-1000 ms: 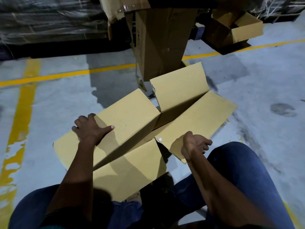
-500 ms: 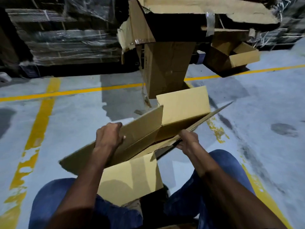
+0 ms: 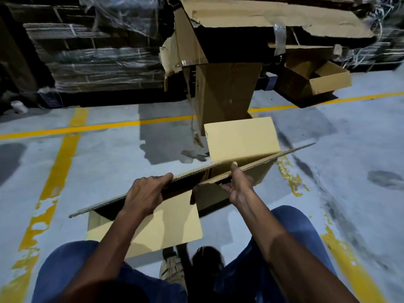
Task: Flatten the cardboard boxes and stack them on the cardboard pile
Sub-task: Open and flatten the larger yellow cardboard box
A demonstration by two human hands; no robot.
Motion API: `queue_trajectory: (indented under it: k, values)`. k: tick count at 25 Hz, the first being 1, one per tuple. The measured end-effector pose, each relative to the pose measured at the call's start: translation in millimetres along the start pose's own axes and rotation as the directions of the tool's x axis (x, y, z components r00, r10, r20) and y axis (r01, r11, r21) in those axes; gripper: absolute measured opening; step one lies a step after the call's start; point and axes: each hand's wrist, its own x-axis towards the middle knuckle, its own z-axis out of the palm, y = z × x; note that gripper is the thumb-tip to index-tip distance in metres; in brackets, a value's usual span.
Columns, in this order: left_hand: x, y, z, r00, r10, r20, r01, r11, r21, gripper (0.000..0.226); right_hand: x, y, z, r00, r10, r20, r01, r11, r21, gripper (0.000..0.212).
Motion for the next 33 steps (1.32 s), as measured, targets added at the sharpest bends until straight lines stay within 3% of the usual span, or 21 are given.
queue_trajectory:
  k: [2,7,10,13,17,21,23,25,30,33]
  values:
    - [-5.0,-1.7,3.8,0.999,0.022,0.030,-0.022,1.000,-0.008,0.034,0.6,1.5,5.7,1.000,0.013,-0.022,-0.014,0.999,-0.040,0.044]
    - [-10.7,-0.6,-0.1,0.993,0.117,-0.016,-0.116,0.993,0.031,0.051,4.8,3.6,4.7,0.996,0.090,-0.026,-0.092,0.993,-0.075,0.030]
    - [-7.4,-3.1,-7.5,0.995,0.085,-0.062,-0.085,0.996,0.003,0.048,4.4,0.7,7.7,0.998,0.055,-0.006,-0.055,0.998,-0.017,0.036]
    - [-10.9,0.6,-13.5,1.000,-0.015,-0.011,0.014,0.993,-0.121,0.037,0.8,1.1,14.9,1.000,0.013,-0.001,-0.013,1.000,0.006,0.037]
    - [-22.6,13.7,-8.4,0.984,-0.035,0.176,0.057,0.991,-0.124,0.086,-0.8,6.0,18.3,1.000,0.002,-0.022,-0.002,1.000,0.000,0.040]
    - [-25.3,22.7,2.5,0.999,-0.036,-0.004,0.036,0.994,0.108,0.111,2.0,1.4,17.1,1.000,0.028,-0.012,-0.026,0.995,0.100,0.041]
    - [-27.0,30.4,3.5,0.992,0.007,-0.128,0.007,0.995,0.102,0.122,2.4,-4.1,17.1,1.000,0.026,0.000,-0.026,0.990,0.136,0.040]
    - [-32.4,39.1,6.7,0.985,0.072,-0.159,-0.055,0.993,0.107,0.131,0.8,-8.1,16.8,1.000,0.016,0.003,-0.016,0.991,0.134,0.040]
    - [-45.1,47.2,38.0,0.988,0.102,0.112,-0.124,0.970,0.210,0.138,-1.7,-9.1,12.9,0.999,0.034,0.002,-0.034,0.986,0.166,0.040]
    - [-49.8,51.5,60.6,0.974,0.114,0.198,-0.161,0.958,0.239,0.136,-1.0,-4.3,9.0,0.999,0.052,0.014,-0.053,0.989,0.141,0.038]
